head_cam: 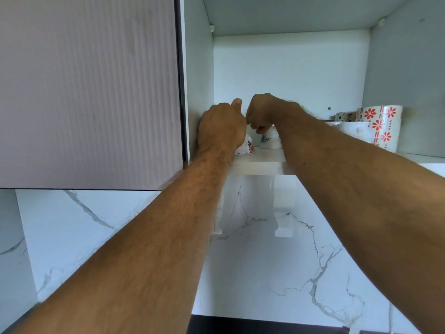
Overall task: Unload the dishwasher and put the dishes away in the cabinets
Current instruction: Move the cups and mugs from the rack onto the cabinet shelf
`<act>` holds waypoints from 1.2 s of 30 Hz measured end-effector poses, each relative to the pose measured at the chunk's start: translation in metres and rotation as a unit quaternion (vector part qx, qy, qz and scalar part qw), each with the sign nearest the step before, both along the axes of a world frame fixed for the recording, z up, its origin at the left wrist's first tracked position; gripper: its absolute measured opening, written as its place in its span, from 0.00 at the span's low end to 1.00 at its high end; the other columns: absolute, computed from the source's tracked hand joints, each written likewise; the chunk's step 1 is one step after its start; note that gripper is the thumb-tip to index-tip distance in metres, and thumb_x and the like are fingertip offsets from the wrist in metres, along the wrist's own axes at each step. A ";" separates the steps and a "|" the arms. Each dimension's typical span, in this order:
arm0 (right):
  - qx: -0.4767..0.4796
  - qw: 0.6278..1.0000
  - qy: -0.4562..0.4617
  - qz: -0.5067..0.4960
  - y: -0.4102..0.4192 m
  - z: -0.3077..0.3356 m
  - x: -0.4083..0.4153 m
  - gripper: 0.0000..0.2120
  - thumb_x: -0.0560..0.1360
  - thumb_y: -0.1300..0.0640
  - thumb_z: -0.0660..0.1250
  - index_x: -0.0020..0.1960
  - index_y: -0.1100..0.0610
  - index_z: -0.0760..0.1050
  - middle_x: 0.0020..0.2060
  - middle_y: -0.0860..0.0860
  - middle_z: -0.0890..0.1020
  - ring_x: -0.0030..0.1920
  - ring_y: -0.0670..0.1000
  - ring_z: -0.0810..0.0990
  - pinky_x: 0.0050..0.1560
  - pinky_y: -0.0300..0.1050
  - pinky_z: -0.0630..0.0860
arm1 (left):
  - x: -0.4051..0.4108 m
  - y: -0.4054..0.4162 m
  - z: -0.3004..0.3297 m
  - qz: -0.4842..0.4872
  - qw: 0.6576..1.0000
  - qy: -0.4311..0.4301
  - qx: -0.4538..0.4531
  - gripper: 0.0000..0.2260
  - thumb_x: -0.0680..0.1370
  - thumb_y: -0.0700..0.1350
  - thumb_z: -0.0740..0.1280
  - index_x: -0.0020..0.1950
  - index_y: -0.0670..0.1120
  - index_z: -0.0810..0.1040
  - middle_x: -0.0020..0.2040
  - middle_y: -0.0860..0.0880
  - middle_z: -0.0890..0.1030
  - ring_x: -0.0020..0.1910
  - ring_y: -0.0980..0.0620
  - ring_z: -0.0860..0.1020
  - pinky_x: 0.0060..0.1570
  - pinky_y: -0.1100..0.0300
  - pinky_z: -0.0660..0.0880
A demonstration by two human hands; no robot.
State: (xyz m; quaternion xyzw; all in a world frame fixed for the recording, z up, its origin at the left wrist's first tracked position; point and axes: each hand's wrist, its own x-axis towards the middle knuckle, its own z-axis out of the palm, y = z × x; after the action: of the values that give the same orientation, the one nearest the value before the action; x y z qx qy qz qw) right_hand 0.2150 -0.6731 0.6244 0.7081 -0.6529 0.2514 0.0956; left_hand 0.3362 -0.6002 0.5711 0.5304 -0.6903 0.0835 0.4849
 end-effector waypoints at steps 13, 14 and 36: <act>-0.181 0.983 0.017 -0.034 0.048 -0.014 -0.015 0.13 0.71 0.62 0.66 0.55 0.59 0.80 0.52 0.58 0.81 0.50 0.59 0.80 0.52 0.50 0.80 | -0.003 0.006 -0.003 0.025 0.997 -0.057 -0.048 0.13 0.83 0.41 0.54 0.59 0.38 0.76 0.56 0.39 0.78 0.58 0.41 0.74 0.59 0.50 0.67; -0.182 0.982 0.015 -0.043 0.056 -0.016 -0.018 0.13 0.71 0.62 0.66 0.55 0.59 0.80 0.52 0.58 0.81 0.50 0.59 0.80 0.52 0.50 0.80 | -0.002 0.005 -0.003 0.020 0.997 -0.047 -0.054 0.13 0.82 0.40 0.54 0.59 0.39 0.76 0.56 0.40 0.78 0.58 0.41 0.74 0.58 0.50 0.67; -0.195 0.967 0.027 -0.159 0.244 -0.038 -0.054 0.17 0.70 0.60 0.66 0.58 0.53 0.81 0.52 0.56 0.82 0.52 0.60 0.80 0.50 0.46 0.76 | 0.007 0.099 -0.003 -0.034 0.981 -0.008 -0.190 0.15 0.82 0.47 0.57 0.64 0.45 0.77 0.57 0.44 0.80 0.60 0.41 0.73 0.56 0.47 0.70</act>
State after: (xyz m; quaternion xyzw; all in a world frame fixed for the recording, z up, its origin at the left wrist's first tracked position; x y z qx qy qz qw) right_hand 0.1611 -0.4294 0.5864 0.5695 -0.6923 0.3362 0.2887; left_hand 0.3429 -0.5013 0.5683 0.4046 -0.6834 0.2011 0.5734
